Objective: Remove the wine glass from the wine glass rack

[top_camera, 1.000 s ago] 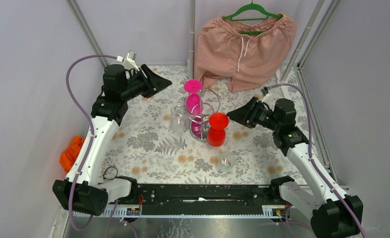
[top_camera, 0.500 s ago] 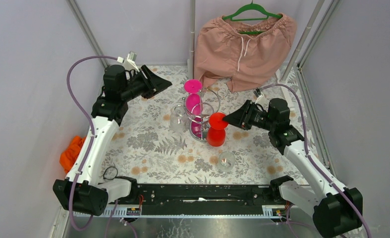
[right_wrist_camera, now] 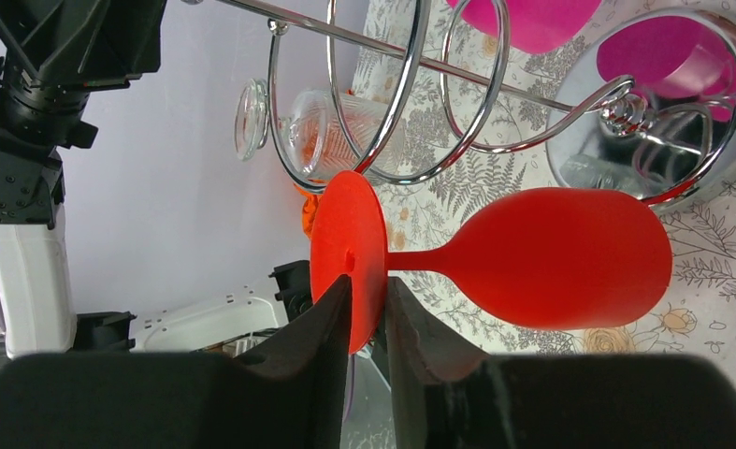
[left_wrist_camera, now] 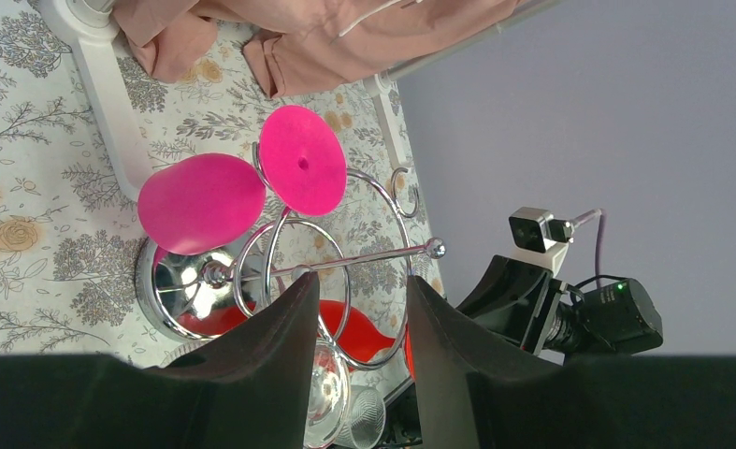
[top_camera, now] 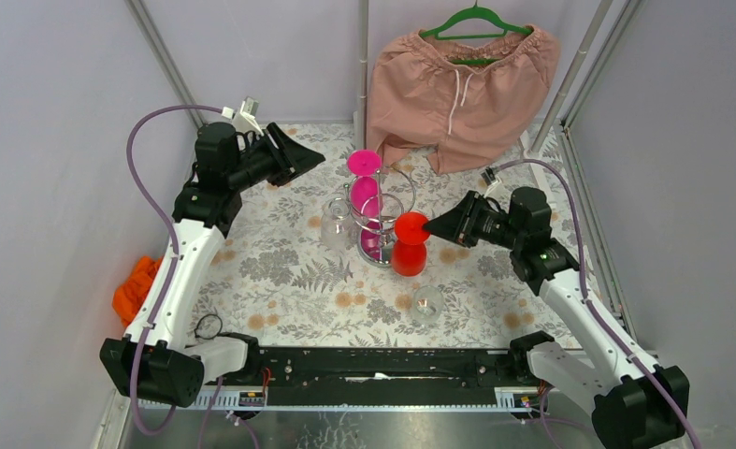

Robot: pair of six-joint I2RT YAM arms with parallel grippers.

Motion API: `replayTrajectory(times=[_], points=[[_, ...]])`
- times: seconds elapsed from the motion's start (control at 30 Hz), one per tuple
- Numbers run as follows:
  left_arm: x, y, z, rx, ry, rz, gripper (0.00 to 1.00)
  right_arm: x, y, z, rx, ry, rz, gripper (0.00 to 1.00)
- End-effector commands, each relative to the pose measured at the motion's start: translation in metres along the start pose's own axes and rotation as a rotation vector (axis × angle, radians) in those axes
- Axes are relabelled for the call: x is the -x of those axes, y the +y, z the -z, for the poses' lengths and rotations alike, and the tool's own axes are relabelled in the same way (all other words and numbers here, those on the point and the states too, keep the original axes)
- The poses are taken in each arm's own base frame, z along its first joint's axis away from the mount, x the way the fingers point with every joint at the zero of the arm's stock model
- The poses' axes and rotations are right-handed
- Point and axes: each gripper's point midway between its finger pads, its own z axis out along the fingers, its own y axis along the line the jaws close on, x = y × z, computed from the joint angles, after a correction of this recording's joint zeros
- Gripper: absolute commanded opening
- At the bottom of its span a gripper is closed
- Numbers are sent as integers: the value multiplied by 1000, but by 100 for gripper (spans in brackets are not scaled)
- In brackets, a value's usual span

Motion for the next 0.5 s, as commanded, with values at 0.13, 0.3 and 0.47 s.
replayTrajectory(times=[0.13,0.3,0.47], points=[[7,-5,0,-39,-22,-37,47,11,24,7,35,-40,62,23],[7,-4,-1,-39,-21,-37,47,12,26,8,35,-46,63,19],[6,-3,-3,-37,-15,-33,47,14,30,10,42,-57,68,11]])
